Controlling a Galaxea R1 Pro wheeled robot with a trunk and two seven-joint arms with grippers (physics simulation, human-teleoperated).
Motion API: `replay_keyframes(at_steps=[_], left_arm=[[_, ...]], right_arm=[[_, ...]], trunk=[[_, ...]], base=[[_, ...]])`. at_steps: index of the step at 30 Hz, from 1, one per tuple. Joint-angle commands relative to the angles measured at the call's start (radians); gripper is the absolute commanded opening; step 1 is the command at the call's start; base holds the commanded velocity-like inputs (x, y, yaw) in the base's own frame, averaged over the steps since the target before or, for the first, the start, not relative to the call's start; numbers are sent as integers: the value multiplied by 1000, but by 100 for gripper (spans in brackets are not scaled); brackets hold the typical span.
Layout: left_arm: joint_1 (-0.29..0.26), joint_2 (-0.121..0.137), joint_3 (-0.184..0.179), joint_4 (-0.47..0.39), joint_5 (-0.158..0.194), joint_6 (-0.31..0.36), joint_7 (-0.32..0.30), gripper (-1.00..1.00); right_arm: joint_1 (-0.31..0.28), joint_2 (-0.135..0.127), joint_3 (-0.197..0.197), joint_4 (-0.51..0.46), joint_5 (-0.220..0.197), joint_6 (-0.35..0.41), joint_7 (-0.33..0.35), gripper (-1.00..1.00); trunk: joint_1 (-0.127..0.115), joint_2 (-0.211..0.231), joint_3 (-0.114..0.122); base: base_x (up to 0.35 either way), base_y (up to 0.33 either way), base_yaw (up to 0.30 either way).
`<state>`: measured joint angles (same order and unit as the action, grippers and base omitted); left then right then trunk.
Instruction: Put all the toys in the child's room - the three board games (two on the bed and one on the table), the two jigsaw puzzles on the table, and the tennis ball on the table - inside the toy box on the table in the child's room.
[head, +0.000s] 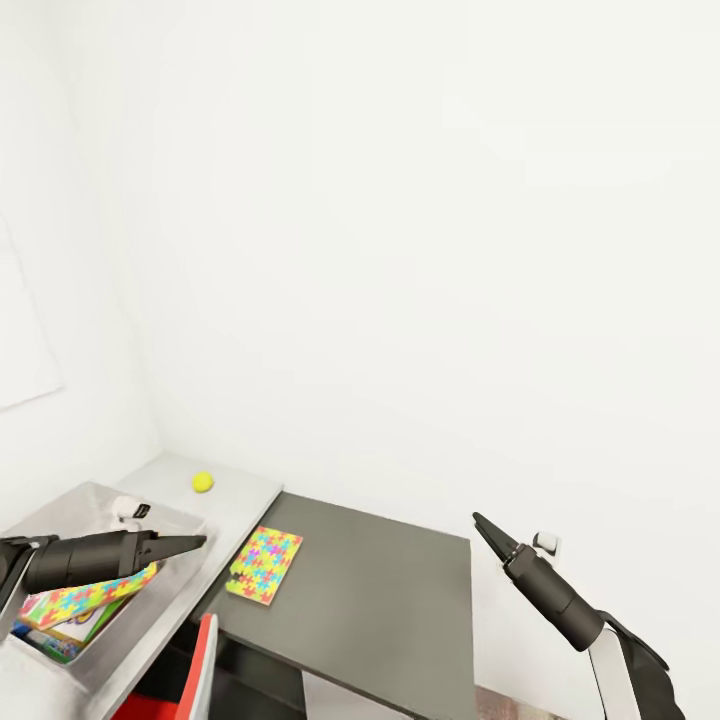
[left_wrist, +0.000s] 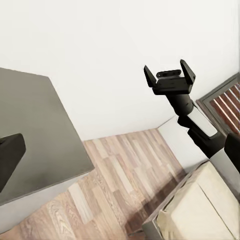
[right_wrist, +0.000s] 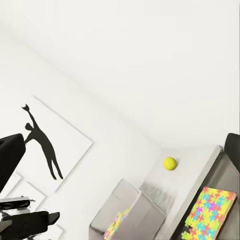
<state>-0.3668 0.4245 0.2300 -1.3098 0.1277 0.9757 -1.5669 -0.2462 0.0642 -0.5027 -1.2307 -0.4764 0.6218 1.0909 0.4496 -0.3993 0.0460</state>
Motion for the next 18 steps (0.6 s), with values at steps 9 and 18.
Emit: replay_keyframes(at_steps=[9, 18], left_arm=[[0, 0, 0, 0, 0, 11, -4, 100], [0, 0, 0, 0, 0, 11, -4, 100]], right_arm=[[-1, 1, -2, 5, -2, 7, 1, 100], [-1, 2, -2, 6, -2, 6, 1, 100]], trunk=[[0, -1, 0], [0, -1, 0]], base=[[4, -83, -277], [96, -122, -267]])
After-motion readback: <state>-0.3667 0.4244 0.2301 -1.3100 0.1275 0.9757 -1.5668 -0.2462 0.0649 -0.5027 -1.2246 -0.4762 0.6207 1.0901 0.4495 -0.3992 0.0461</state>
